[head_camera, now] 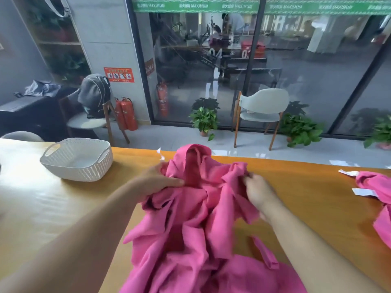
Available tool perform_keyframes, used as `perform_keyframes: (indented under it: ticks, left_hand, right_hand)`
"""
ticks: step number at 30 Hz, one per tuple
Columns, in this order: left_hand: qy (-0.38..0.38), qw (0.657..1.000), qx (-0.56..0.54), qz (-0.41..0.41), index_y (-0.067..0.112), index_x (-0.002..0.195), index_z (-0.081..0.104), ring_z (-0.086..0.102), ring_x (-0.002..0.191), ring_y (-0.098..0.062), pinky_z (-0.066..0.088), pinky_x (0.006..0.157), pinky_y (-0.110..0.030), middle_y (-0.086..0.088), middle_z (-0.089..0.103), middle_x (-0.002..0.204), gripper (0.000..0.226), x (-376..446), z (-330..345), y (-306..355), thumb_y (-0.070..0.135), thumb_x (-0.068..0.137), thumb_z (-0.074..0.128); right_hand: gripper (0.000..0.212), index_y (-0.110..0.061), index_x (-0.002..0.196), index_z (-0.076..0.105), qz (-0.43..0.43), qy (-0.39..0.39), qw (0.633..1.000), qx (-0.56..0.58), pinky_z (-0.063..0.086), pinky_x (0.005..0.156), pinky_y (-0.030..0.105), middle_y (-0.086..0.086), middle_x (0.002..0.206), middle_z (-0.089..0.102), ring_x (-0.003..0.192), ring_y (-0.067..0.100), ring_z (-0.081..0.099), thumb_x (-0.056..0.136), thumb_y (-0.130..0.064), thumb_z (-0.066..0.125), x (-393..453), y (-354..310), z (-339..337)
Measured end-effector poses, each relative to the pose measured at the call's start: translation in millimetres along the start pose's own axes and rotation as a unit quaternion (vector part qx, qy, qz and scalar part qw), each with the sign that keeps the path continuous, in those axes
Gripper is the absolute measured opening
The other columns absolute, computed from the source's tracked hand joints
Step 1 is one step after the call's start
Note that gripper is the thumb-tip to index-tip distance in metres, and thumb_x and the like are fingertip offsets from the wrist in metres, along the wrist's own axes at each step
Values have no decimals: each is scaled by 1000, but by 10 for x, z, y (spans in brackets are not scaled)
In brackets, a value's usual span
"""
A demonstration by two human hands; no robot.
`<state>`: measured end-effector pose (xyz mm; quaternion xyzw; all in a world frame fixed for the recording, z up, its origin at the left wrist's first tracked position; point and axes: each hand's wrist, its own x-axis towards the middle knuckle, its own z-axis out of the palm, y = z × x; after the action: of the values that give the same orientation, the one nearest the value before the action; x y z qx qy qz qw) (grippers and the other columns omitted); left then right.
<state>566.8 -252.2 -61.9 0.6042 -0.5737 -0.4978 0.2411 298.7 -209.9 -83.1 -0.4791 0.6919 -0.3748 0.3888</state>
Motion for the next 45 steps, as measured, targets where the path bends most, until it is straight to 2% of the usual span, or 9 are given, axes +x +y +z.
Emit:
perform_keyframes:
  ticks: [5, 11, 16, 20, 23, 28, 32, 36, 45]
  left_hand:
    - [218, 947, 236, -1, 9, 99, 62, 58, 87, -34, 36, 66, -32, -13, 63, 89, 18, 510, -399, -86, 27, 93, 61]
    - [257, 947, 192, 32, 11, 130, 46, 47, 120, -36, 37, 93, -38, -15, 49, 123, 52, 1055, -262, -164, 40, 90, 61]
    - [362, 884, 254, 155, 18, 136, 45, 37, 125, -27, 28, 105, -43, -7, 40, 137, 47, 1025, 133, -369, 32, 93, 55]
    - [257, 882, 294, 264, 18, 89, 66, 56, 85, -27, 46, 74, -43, 0, 58, 94, 25, 933, 535, -841, 23, 81, 43]
    - [145, 903, 367, 171, 20, 109, 66, 59, 103, -28, 49, 90, -44, 0, 59, 111, 48, 922, 690, -1115, 45, 79, 38]
    - [110, 870, 470, 105, 29, 153, 23, 2, 149, -29, -10, 117, -49, -8, 11, 161, 98, 800, 588, -1269, 78, 69, 37]
    - [157, 870, 448, 130, 22, 144, 42, 26, 142, -29, 1, 118, -45, -11, 37, 151, 101, 817, 365, -1292, 78, 60, 47]
    - [80, 888, 448, 70, 27, 155, 12, -1, 150, -24, -2, 120, -44, -5, 5, 163, 108, 936, 295, -1318, 79, 62, 19]
    - [-17, 878, 478, -13, 28, 155, -11, -15, 148, -32, -4, 118, -56, -5, -23, 160, 116, 700, 360, -1286, 87, 70, 42]
  right_hand:
    - [25, -20, 92, 62, 5, 172, 915, -365, 38, 70, 36, 14, 108, 64, 97, 36, 59, 100, -29, 41, 340, 115, -607]
    - [34, -24, 123, 58, 66, 188, 820, -536, 41, 94, 40, 8, 128, 50, 120, 30, 47, 96, -24, 38, 530, 228, -552]
    - [27, -22, 116, 62, -66, 156, 850, -500, 42, 96, 40, 2, 116, 55, 110, 25, 53, 94, -18, 47, 450, 273, 115]
    - [27, -22, 103, 69, -159, -18, 897, -412, 44, 95, 37, -2, 111, 56, 111, 21, 54, 98, -26, 42, 367, 323, 848]
    - [34, -25, 129, 58, -161, -103, 896, -401, 36, 106, 35, -4, 130, 50, 125, 18, 44, 102, -30, 37, 494, 378, 1191]
    - [41, -22, 135, 45, -13, -42, 881, -470, 41, 100, 41, 7, 139, 46, 126, 28, 50, 104, -44, 30, 859, 354, 1264]
    - [35, -16, 127, 58, -21, 10, 839, -543, 46, 92, 35, 7, 128, 58, 116, 26, 59, 96, -23, 44, 1045, 161, 1296]
    - [26, -17, 115, 60, -215, -23, 848, -483, 42, 95, 42, 7, 119, 55, 113, 30, 53, 94, -19, 45, 1062, 54, 1755]
    - [55, -20, 156, 20, -46, -78, 880, -465, -2, 123, 44, 5, 166, 10, 152, 23, 7, 105, -40, 22, 1492, 135, 2100]
